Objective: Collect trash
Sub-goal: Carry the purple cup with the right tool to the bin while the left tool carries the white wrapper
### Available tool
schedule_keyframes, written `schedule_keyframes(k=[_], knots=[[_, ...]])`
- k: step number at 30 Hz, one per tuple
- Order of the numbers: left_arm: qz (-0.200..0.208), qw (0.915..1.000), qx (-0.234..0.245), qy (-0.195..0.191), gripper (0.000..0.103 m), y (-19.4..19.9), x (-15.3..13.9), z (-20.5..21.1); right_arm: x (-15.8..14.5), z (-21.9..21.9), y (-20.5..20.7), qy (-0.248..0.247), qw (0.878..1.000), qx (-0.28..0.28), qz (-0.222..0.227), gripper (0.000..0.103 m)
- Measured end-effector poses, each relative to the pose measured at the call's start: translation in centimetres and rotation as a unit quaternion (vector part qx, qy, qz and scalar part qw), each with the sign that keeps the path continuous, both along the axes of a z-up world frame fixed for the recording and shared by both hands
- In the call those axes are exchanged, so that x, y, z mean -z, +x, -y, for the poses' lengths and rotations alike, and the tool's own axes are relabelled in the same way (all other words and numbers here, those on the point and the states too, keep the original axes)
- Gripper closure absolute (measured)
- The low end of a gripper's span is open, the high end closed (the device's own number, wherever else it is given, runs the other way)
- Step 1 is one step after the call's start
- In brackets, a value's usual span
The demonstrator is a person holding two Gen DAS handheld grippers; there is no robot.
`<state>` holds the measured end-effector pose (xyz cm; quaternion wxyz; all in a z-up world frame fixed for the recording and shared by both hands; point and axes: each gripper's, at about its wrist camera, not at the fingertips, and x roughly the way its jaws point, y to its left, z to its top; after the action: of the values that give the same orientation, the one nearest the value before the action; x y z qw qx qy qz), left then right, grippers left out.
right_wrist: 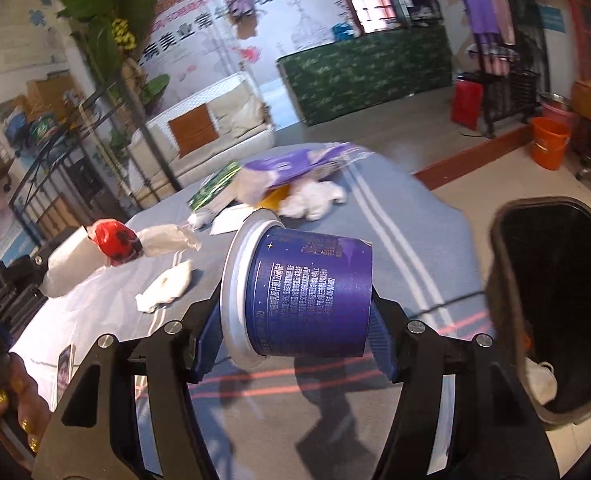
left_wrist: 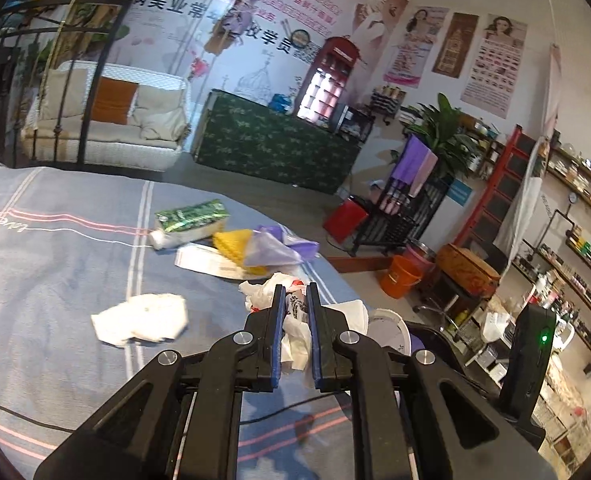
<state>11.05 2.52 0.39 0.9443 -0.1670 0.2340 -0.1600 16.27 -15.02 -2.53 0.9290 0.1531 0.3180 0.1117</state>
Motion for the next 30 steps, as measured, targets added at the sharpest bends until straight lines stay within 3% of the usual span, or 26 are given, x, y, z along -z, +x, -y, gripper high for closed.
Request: schedule_keyframes(k=[10,18,30], knots=[[-0.004,0.9965,0.083,0.008,0.092,0.2,0.7,6.8,0.4,8.3,-2.4,-0.003,0.996,0.094,0.005,0.042],[-0.006,0.9909,0.132,0.024,0.092,0.3,0.8,10.9,2.5,15.9,-2.8,-0.016,0.981,0.193,-0.023,0.042],[-0.014,0.9844,0.171,0.04,0.092,0.1,1.2,14.5,7.7,20.2,-1.0,-0.054,0.964,0.246,-0.089,0.042]])
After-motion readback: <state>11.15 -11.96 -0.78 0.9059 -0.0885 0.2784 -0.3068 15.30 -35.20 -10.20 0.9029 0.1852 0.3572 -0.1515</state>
